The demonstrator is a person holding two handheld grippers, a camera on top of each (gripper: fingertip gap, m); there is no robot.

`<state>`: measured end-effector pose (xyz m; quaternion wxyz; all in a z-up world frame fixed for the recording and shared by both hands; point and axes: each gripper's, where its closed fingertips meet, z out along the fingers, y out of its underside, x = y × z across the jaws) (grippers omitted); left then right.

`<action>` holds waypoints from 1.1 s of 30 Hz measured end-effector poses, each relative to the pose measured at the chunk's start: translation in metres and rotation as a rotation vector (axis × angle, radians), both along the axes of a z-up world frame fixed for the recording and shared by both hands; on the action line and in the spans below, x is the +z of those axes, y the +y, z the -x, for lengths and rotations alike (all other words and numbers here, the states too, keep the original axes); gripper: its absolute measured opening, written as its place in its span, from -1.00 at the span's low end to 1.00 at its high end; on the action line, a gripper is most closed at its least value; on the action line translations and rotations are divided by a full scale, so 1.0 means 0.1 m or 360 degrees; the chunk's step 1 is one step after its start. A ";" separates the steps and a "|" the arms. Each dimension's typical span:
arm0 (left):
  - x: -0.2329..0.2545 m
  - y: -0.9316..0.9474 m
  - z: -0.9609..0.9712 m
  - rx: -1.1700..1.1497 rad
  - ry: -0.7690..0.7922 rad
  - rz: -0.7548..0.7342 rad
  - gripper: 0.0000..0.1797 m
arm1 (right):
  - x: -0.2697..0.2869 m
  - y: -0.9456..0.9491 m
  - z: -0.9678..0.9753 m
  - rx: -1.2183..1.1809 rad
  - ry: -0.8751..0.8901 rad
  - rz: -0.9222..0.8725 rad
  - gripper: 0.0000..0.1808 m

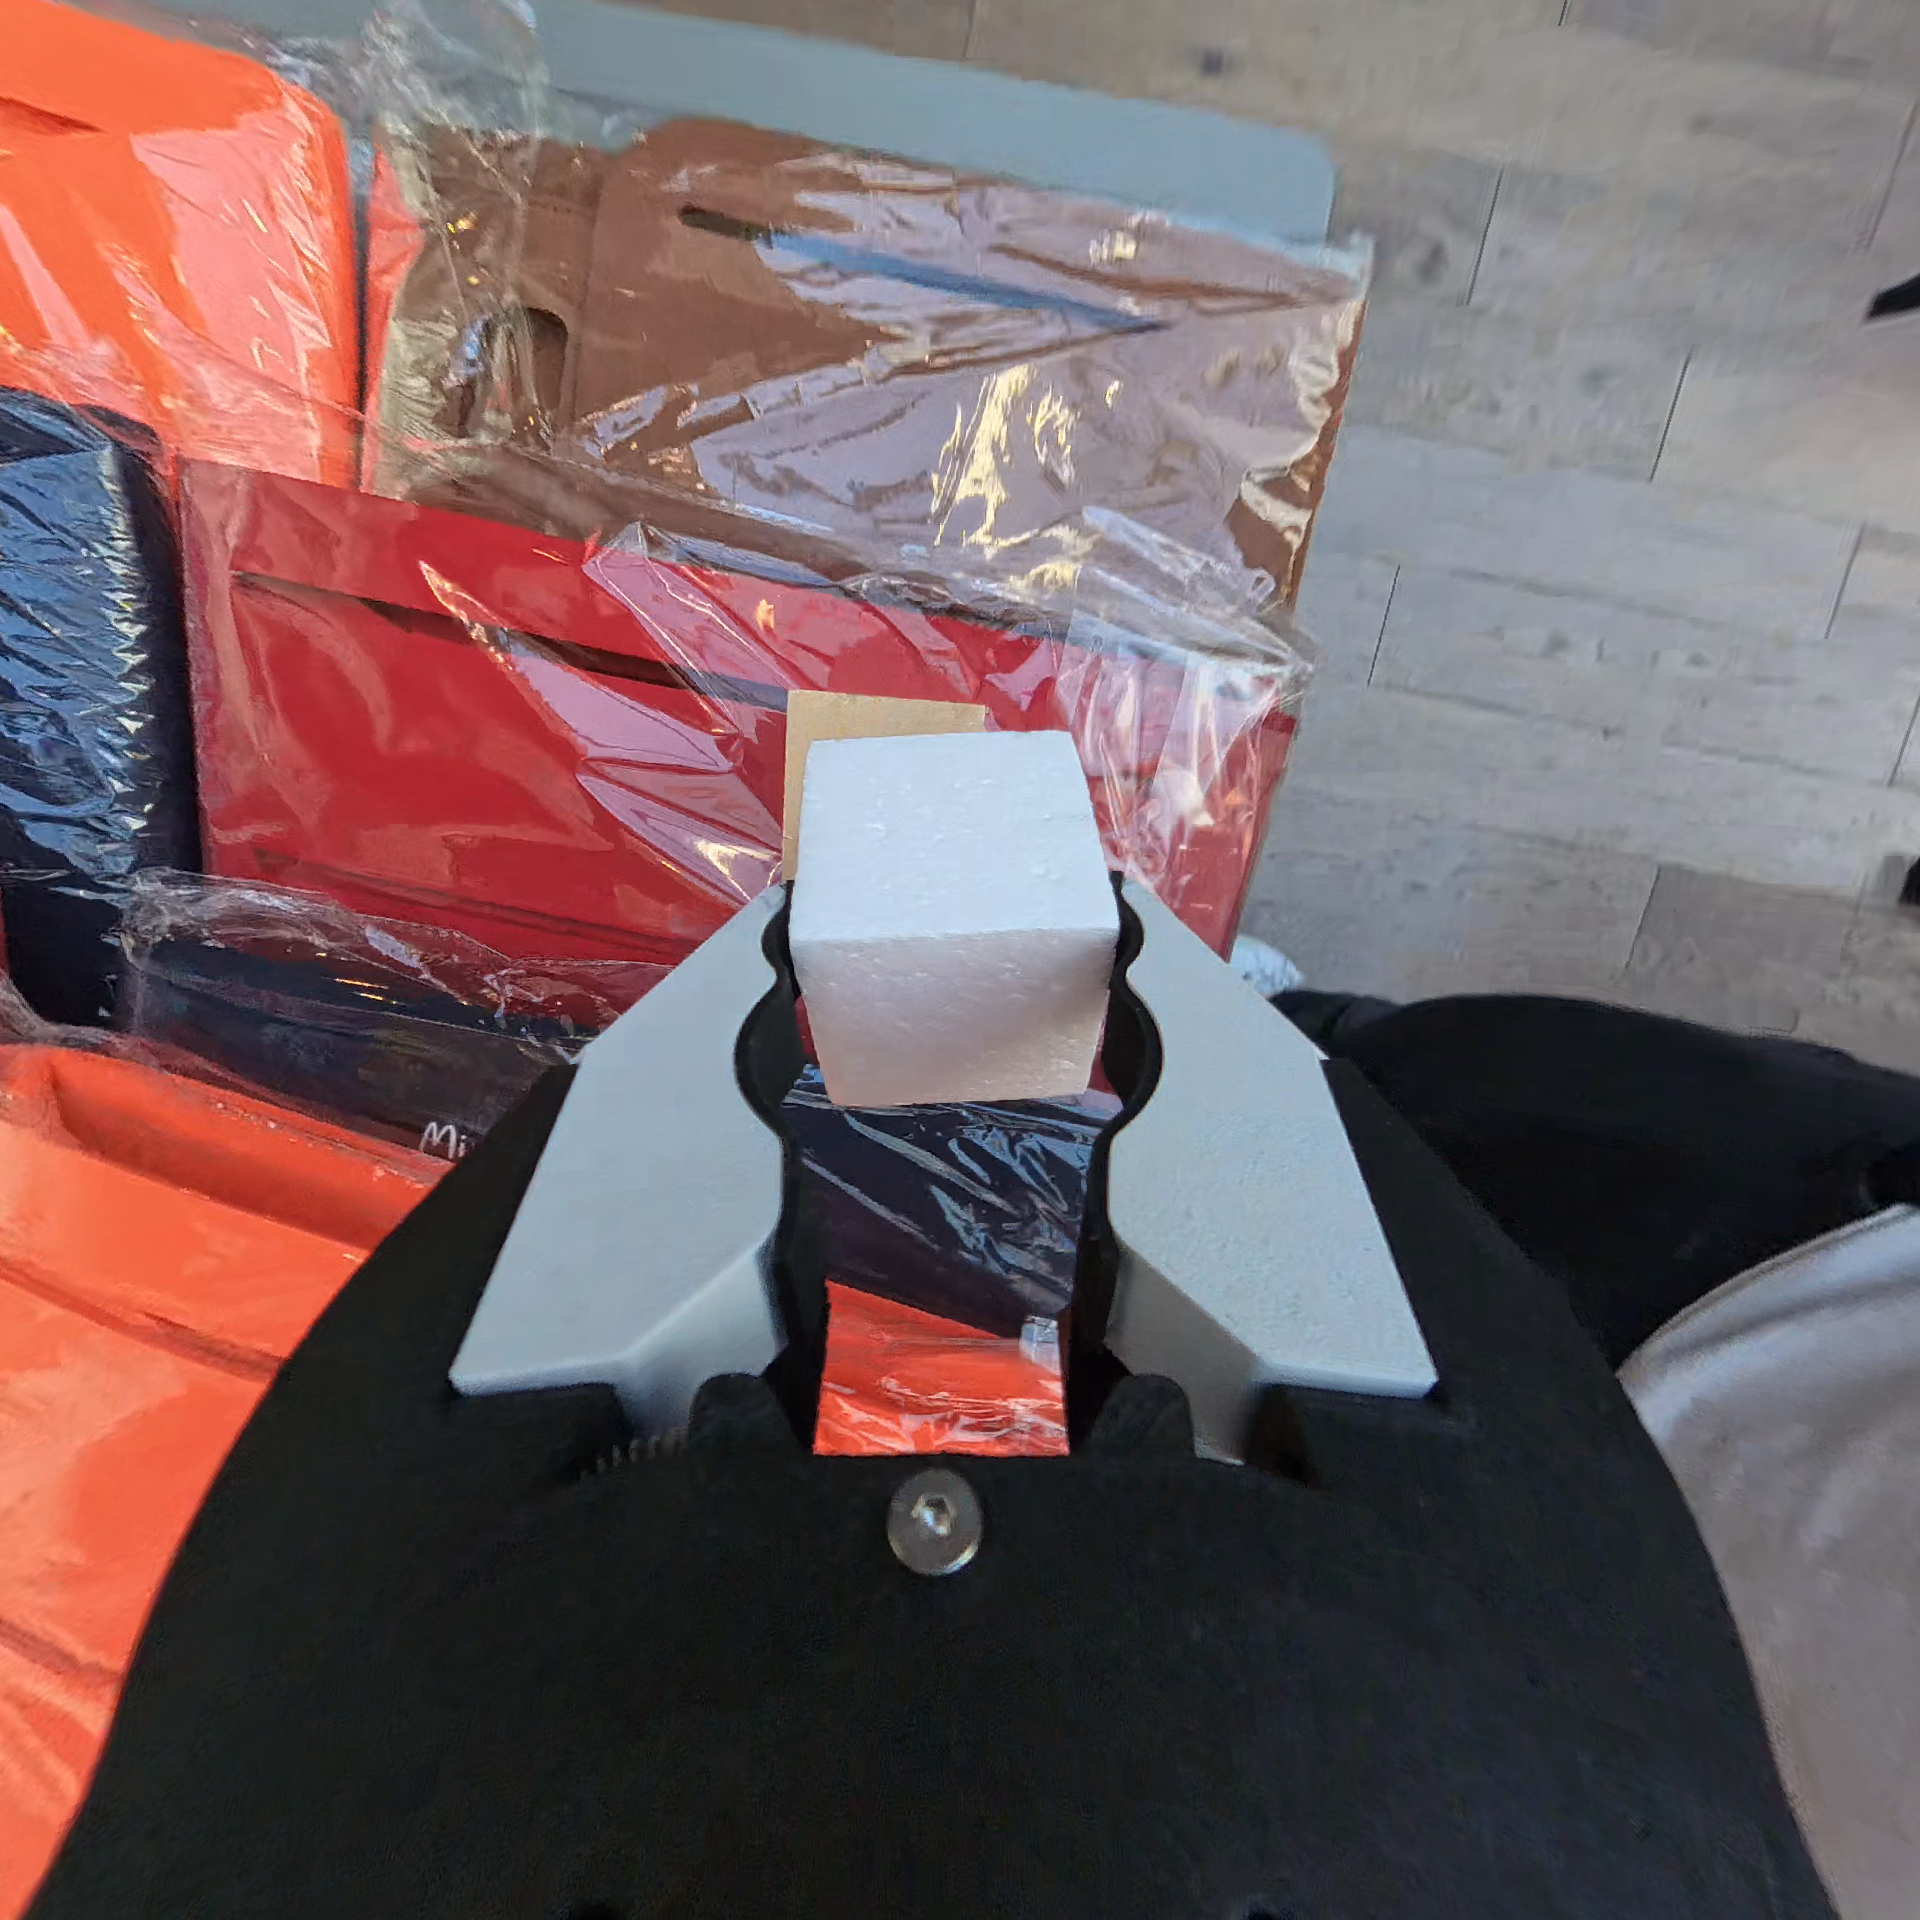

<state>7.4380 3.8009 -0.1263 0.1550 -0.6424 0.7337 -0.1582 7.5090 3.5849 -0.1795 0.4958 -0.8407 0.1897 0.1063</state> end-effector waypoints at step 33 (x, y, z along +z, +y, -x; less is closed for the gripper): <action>1.38 -0.36 0.58 0.0303 -0.1039 0.0043 -0.22 | 0.57 0.42 0.23 0.0224 0.0063 -0.0417 -0.06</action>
